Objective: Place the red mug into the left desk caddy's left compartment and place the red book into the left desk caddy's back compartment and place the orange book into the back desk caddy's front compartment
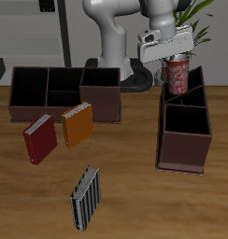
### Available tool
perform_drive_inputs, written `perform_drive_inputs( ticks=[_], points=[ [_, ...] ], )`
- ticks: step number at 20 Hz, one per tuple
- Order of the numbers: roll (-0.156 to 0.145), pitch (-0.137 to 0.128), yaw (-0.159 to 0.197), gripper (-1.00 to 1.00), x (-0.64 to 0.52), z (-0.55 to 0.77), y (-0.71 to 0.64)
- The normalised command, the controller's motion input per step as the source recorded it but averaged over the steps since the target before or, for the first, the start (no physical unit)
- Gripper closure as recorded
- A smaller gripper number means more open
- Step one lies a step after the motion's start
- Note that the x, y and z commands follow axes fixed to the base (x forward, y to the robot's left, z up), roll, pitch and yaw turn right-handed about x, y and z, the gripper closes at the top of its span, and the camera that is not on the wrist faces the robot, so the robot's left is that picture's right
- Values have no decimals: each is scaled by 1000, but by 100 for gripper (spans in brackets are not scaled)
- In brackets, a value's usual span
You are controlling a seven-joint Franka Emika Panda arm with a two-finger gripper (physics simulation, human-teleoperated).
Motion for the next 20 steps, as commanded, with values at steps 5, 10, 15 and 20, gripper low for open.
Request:
perform_drive_inputs(
  ticks=[5, 10, 15, 20],
  points=[
    [-54, -43, -67, 100, 85, 51, 138],
    [-33, -21, -30, 100, -101, 12, 149],
    [-37, 8, -63, 100, -11, -19, 102],
    [9, -2, -1, 100, -7, -11, 58]
  ],
)
